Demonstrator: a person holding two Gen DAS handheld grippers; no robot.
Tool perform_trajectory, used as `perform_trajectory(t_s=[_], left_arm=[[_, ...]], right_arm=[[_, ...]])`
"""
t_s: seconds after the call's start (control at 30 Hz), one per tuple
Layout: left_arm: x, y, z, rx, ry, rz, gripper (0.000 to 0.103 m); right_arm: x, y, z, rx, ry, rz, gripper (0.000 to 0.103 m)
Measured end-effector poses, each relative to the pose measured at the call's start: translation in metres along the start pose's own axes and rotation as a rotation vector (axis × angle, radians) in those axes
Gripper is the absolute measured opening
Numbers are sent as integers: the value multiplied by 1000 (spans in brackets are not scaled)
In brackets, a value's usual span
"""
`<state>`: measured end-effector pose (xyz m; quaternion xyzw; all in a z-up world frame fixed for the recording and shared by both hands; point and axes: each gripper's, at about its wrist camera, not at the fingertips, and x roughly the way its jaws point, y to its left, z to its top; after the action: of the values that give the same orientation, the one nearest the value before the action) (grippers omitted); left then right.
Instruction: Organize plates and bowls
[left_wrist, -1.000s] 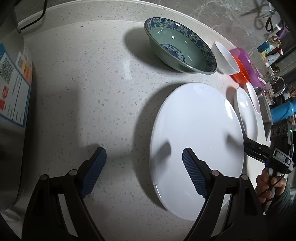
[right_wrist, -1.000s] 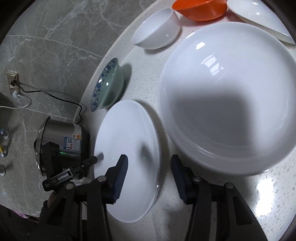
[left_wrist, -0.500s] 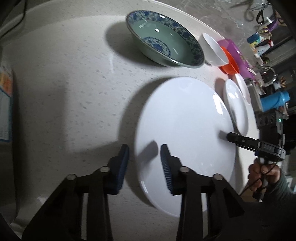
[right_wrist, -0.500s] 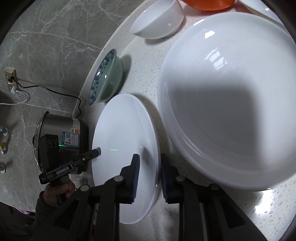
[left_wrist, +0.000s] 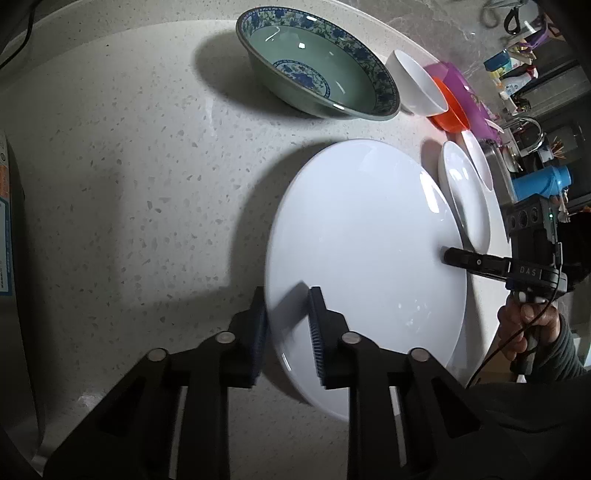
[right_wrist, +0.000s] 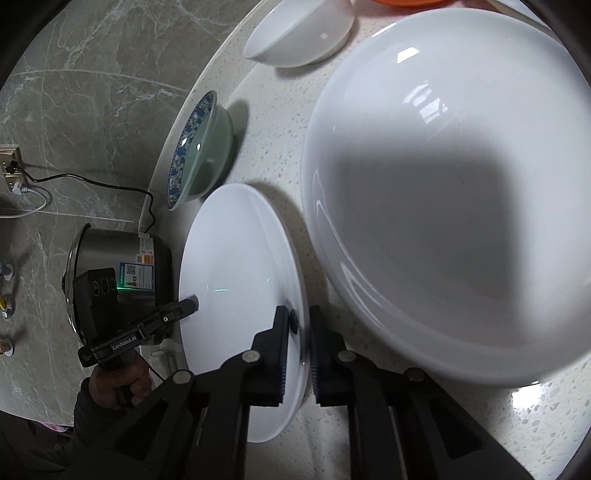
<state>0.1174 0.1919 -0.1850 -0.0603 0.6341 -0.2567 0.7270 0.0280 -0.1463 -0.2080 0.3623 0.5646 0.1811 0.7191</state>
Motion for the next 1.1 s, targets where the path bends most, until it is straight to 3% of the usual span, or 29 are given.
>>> perform_trajectory(t_s=[0.5,0.8,1.1], left_arm=[[-11,-13,-22,-13,-45,14,18],[-35,-60,-57,11,-61,2,17],[-16,-110,-107,20,-22,1,17]], right_arm=[[-12,8,-5,-51,-2,-34,13],[-55,14,-32,-84,-21,-29,13],[-84,-26,-73,-38,-7,-47,14]])
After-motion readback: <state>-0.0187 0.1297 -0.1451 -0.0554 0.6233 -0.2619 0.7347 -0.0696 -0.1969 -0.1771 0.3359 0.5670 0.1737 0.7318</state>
